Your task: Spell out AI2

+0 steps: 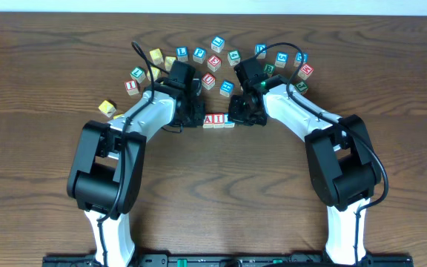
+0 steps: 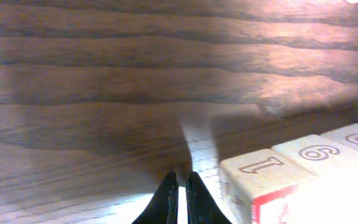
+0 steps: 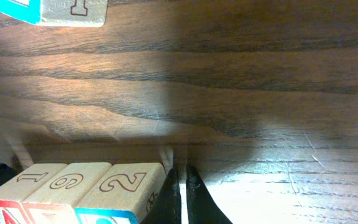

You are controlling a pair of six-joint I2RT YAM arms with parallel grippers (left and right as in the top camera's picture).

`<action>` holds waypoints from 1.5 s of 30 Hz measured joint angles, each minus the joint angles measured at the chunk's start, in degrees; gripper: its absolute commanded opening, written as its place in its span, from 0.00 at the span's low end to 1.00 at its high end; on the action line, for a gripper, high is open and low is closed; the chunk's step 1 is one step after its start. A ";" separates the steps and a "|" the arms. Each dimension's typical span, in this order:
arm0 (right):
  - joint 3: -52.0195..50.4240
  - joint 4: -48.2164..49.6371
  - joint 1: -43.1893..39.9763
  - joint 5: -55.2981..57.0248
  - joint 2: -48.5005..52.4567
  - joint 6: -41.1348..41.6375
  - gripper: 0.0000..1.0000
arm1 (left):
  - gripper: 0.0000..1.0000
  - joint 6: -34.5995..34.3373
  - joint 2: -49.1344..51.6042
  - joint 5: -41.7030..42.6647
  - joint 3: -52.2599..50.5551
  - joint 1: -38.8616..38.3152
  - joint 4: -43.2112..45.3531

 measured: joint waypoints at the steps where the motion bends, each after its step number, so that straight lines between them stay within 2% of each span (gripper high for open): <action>1: 0.00 -0.13 0.00 0.00 -0.02 0.00 0.01 | 0.08 0.13 0.00 -0.02 0.00 0.31 -0.04; 6: 0.00 -0.26 -0.02 0.07 -0.02 -0.37 0.01 | 0.07 1.70 0.00 -0.02 0.20 1.07 -0.83; 14: -0.07 -1.60 -3.54 1.11 -4.33 -2.89 0.01 | 0.08 6.23 0.00 -1.64 10.03 2.34 -14.03; 21: -0.07 -4.48 -7.21 1.99 -16.74 -7.48 0.03 | 0.07 9.01 -1.33 -2.10 21.07 4.98 -23.89; 27: -0.07 -9.31 -7.82 1.97 -27.47 -12.39 0.11 | 0.09 9.49 -10.51 -2.21 23.21 7.39 -25.64; 29: -0.07 -11.98 -8.17 2.29 -30.95 -13.64 0.22 | 0.34 9.70 -14.40 -2.21 23.43 8.63 -25.90; 30: -0.07 -13.05 -8.41 2.47 -32.26 -13.94 0.32 | 0.39 10.10 -17.11 -2.23 23.56 9.73 -26.14; 32: -0.07 -15.17 -9.05 3.10 -35.56 -14.91 0.52 | 0.57 10.56 -21.27 -2.23 24.02 11.89 -26.80; 33: -0.07 -16.24 -9.44 3.58 -37.20 -15.08 0.67 | 0.74 10.56 -22.91 -2.23 24.17 12.94 -27.10; 34: -0.07 -17.29 -9.88 4.04 -39.04 -15.56 0.79 | 0.99 10.67 -24.48 -2.25 24.33 14.08 -27.39; 37: -0.07 -20.17 -10.32 5.66 -43.08 -15.69 0.98 | 0.98 10.40 -27.23 -2.34 24.59 16.83 -28.96; 45: -0.07 -24.20 -10.32 10.12 -53.55 -16.31 0.99 | 0.98 10.43 -27.34 -2.45 24.57 18.14 -29.33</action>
